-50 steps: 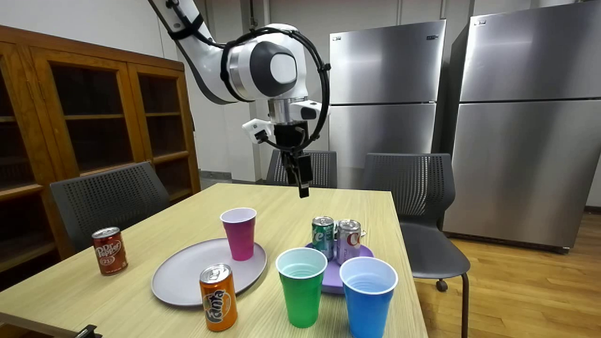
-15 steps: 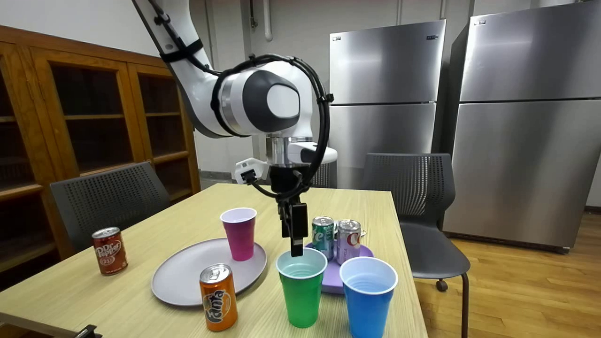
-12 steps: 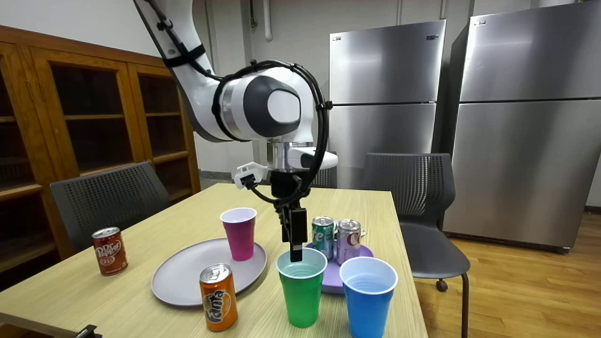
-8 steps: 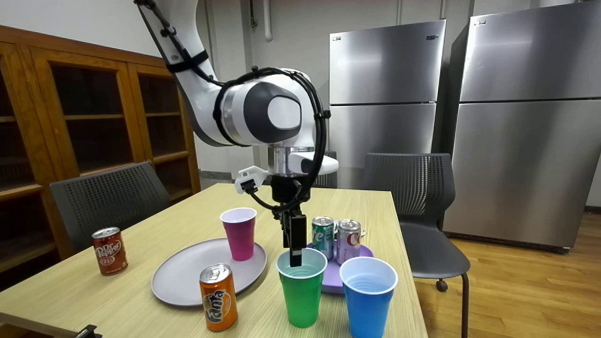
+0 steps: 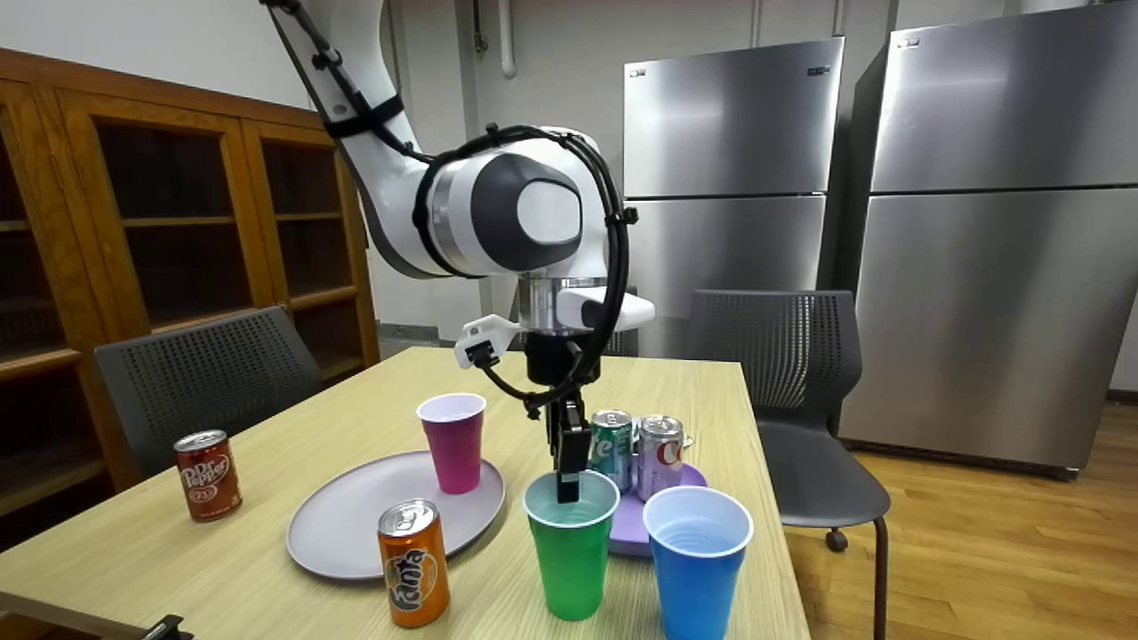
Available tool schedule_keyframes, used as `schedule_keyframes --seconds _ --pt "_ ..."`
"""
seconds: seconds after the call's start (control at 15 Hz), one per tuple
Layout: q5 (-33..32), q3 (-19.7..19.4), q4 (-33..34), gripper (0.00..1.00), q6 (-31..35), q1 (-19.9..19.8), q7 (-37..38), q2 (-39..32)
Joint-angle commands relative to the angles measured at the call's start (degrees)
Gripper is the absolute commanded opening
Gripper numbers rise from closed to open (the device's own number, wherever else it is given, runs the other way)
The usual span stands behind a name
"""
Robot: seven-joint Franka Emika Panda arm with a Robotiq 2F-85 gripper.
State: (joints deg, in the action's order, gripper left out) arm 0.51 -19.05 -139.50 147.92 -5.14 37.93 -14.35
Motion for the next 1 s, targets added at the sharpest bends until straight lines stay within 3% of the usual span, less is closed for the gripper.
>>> schedule_keyframes --seconds 0.0,0.6,0.93 --pt "-2.54 -0.99 -0.4 0.0 -0.36 0.02 2.72 1.43" --pt "-6.59 -1.42 -1.6 0.01 -0.81 0.36 3.89 5.18" --pt "-6.61 1.29 -2.25 0.01 -1.36 0.0 0.64 9.63"
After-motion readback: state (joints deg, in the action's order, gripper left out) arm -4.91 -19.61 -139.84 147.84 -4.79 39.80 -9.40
